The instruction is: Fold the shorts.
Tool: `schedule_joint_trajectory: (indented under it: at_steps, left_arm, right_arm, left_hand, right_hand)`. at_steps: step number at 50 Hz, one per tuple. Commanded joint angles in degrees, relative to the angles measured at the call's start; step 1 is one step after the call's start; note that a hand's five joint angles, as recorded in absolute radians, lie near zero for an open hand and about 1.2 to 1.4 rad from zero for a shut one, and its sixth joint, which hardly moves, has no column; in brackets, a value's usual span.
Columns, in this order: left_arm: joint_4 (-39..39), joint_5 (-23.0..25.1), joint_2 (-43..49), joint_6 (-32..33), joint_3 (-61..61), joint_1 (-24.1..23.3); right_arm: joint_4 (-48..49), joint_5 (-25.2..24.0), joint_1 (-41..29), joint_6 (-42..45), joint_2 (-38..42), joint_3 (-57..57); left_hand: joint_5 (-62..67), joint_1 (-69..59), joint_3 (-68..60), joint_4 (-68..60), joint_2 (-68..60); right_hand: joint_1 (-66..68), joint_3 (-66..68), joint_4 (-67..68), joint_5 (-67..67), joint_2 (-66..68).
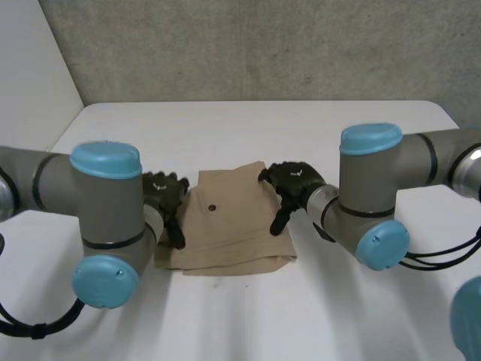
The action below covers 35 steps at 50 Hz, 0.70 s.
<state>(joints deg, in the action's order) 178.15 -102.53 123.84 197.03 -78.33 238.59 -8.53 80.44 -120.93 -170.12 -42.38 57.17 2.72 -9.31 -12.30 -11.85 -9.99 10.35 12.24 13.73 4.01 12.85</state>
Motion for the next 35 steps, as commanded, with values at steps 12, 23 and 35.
schedule_joint_trajectory:
  at_steps: [12,23,35]
  left_arm:
    - [-0.69,2.42,-28.91,-6.75,3.01,7.94]
    - [-13.18,4.97,-31.11,-12.54,0.99,8.83]
    - [-13.01,4.88,-33.13,-12.72,0.02,8.04]
  right_arm:
    - [3.88,14.30,6.04,-3.12,-31.52,8.21]
    - [0.62,13.87,8.60,-2.50,-39.45,15.08]
    - [0.45,13.78,8.69,-2.41,-39.71,15.69]
  left_hand:
    - [-2.17,-1.24,1.75,1.30,-0.56]
    - [-2.17,-1.24,1.75,1.30,-0.56]
    - [-2.50,-0.90,2.09,1.63,-0.22]
  right_hand:
    - [-0.35,-2.24,-3.73,-4.01,-2.85]
    - [-0.35,-2.24,-3.73,-4.01,-2.85]
    - [-0.35,-2.24,-3.73,-4.01,-2.85]
